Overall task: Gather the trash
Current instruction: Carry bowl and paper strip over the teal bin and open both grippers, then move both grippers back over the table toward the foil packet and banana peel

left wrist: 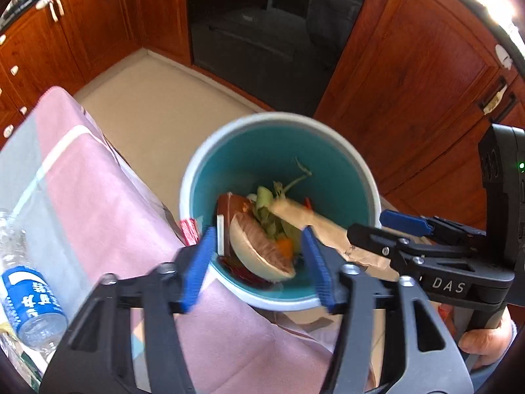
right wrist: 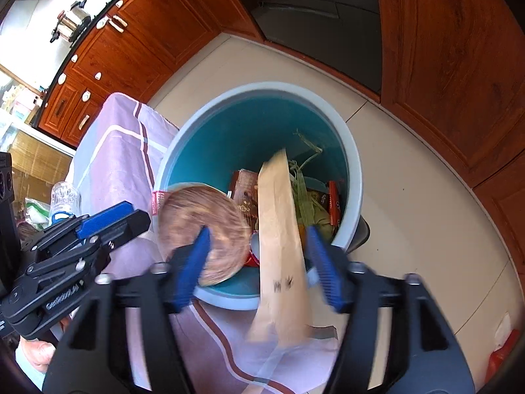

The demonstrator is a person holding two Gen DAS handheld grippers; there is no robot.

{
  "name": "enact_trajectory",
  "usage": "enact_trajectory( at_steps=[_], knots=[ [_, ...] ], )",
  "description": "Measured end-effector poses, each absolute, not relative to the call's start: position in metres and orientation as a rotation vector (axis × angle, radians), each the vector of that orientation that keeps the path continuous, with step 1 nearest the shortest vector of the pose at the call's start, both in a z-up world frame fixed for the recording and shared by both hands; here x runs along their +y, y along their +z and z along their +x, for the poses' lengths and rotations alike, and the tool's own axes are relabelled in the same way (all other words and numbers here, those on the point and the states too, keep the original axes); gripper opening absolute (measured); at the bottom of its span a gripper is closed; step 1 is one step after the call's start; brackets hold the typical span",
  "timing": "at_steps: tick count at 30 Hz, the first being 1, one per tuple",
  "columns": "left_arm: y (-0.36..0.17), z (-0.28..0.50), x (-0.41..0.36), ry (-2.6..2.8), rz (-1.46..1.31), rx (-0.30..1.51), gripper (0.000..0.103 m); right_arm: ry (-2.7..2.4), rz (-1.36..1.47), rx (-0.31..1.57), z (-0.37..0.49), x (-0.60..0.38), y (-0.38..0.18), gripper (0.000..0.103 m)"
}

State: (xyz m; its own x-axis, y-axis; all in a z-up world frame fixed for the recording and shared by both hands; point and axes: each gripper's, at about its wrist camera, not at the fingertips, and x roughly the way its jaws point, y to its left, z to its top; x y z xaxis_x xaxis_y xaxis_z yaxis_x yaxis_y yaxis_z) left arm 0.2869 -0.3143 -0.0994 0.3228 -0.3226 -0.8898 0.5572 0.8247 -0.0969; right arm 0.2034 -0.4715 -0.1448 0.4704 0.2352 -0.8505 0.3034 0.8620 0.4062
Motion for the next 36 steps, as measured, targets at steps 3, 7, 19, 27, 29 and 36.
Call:
enact_trajectory(
  at_steps=[3, 7, 19, 27, 29, 36],
  knots=[
    [-0.089, 0.283, -0.312, -0.587, 0.227, 1.088, 0.065, -0.055, 0.567, 1.083, 0.201, -0.472, -0.137, 0.078],
    [-0.077, 0.275, -0.304, -0.588, 0.199, 1.082, 0.072, -0.070, 0.619, 1.088, 0.194, -0.474, -0.129, 0.088],
    [-0.047, 0.231, -0.269, -0.582, 0.154, 1.026, 0.092, -0.059, 0.587, 1.041, 0.165, -0.447, -0.085, 0.088],
    [-0.030, 0.206, -0.210, -0.532, 0.085, 0.990, 0.098, 0.018, 0.519, 1.013, 0.157, -0.395, -0.052, 0.088],
    [-0.027, 0.201, -0.190, -0.514, 0.062, 0.991, 0.098, 0.044, 0.496, 1.013, 0.158, -0.377, -0.045, 0.088],
    [-0.025, 0.184, -0.113, -0.437, -0.013, 0.992, 0.099, 0.126, 0.417, 1.025, 0.161, -0.312, -0.029, 0.088]
  ],
)
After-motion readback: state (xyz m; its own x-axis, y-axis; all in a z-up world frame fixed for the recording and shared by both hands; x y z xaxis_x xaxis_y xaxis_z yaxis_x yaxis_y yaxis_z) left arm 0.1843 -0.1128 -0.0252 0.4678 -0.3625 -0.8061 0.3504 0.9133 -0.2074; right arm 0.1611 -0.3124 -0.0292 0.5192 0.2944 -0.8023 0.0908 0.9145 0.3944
